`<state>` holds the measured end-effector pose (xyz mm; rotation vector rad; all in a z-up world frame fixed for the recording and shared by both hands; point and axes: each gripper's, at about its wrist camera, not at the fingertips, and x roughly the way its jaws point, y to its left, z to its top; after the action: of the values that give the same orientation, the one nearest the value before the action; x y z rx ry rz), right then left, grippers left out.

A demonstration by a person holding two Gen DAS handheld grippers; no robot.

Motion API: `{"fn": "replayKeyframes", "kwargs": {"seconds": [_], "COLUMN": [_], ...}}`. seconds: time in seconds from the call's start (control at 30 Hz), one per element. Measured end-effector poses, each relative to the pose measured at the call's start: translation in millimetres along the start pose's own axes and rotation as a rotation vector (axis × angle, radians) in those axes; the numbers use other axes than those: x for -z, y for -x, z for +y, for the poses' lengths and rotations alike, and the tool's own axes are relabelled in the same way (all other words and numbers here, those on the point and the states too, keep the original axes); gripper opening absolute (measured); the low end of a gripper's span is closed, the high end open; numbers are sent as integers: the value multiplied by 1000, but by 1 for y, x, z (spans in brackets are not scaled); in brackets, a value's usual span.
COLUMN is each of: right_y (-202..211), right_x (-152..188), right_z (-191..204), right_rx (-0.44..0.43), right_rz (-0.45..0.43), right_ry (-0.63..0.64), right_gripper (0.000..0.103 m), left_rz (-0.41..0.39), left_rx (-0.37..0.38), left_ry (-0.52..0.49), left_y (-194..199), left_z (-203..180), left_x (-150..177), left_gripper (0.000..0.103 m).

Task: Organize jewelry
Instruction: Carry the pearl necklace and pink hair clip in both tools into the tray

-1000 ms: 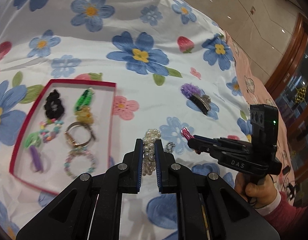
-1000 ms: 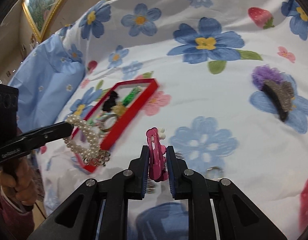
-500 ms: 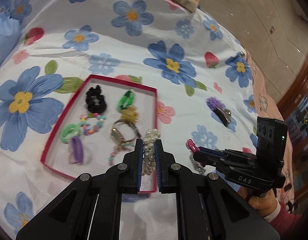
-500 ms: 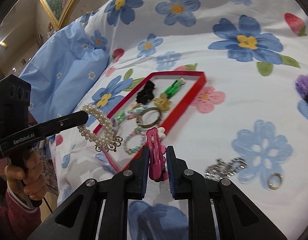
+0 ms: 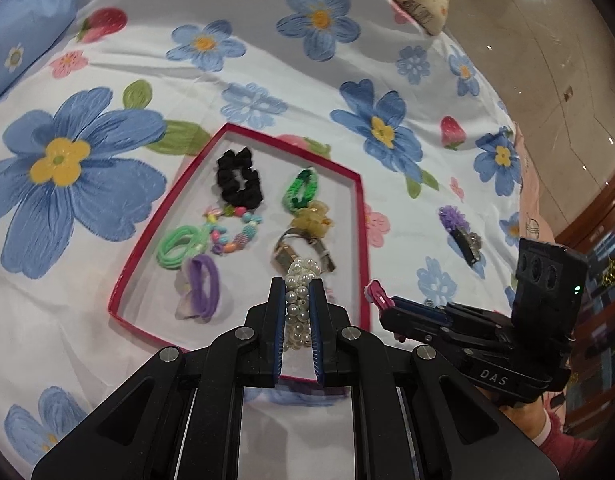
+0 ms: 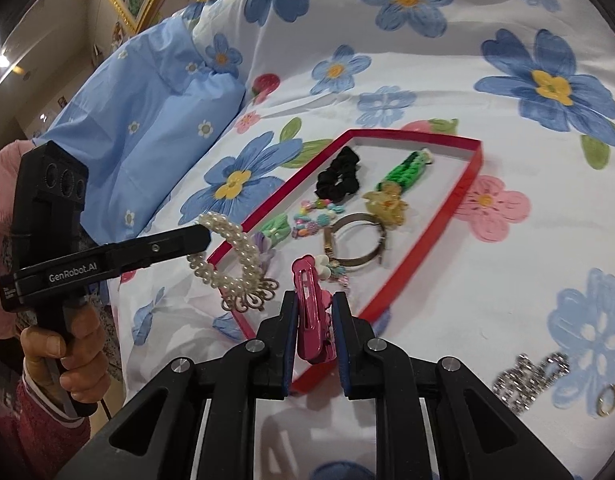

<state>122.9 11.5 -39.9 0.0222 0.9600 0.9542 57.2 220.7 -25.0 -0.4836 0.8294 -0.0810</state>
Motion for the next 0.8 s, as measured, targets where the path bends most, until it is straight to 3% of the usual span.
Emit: {"fn": "replayKeyframes", "kwargs": {"seconds": [0.27, 0.8], "right_y": [-33, -76], "right_x": [-7, -4], "right_z": [13, 22], "right_rx": [7, 104], "right_rz": [64, 195], "right_ry": [39, 144], "right_gripper": [17, 17], "left_rz": [16, 59], "left_rx": [-23, -167], "left_ry": [52, 60], "left_y": [-11, -35], "left_z": [32, 69], "left_x": [-1, 5], "left_gripper": [10, 10]}}
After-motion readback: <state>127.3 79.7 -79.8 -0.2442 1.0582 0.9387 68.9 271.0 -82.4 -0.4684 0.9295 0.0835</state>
